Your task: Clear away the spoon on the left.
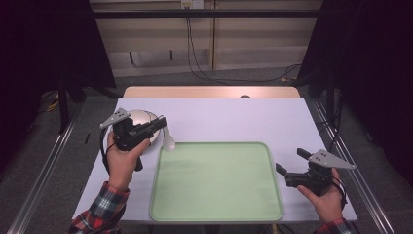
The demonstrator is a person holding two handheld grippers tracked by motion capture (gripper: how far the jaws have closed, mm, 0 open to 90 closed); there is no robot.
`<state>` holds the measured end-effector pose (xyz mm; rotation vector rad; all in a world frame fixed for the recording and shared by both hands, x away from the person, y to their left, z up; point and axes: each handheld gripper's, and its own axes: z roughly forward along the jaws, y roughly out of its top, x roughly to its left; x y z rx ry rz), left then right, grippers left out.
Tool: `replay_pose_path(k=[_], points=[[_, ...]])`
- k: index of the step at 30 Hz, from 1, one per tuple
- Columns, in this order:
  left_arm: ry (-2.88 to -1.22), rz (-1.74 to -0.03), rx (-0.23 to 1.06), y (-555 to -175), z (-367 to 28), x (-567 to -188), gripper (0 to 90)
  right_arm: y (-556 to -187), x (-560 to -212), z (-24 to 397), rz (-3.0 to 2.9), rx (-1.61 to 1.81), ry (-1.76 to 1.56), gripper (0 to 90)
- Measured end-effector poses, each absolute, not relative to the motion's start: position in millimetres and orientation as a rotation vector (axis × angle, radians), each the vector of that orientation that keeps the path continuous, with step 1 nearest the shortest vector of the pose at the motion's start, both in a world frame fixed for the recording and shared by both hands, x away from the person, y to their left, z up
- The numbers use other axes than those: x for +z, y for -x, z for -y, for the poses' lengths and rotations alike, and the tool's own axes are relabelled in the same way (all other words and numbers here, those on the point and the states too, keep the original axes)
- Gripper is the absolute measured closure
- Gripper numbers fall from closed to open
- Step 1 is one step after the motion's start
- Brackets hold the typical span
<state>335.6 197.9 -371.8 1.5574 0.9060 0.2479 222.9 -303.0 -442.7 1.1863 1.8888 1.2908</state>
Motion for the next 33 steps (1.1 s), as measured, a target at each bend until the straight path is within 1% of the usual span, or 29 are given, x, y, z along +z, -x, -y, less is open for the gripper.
replay_pose_path(k=[28, 33], points=[[-1.588, -0.854, 0.168, -313, -188, -384, 85.3, -223, -443, 302, -1.897, 1.29, -1.172, 3.8], [-1.58, -0.832, 0.131, -310, -186, -387, 85.3, -222, -443, 301, -1.9, 1.291, -1.171, 3.8]])
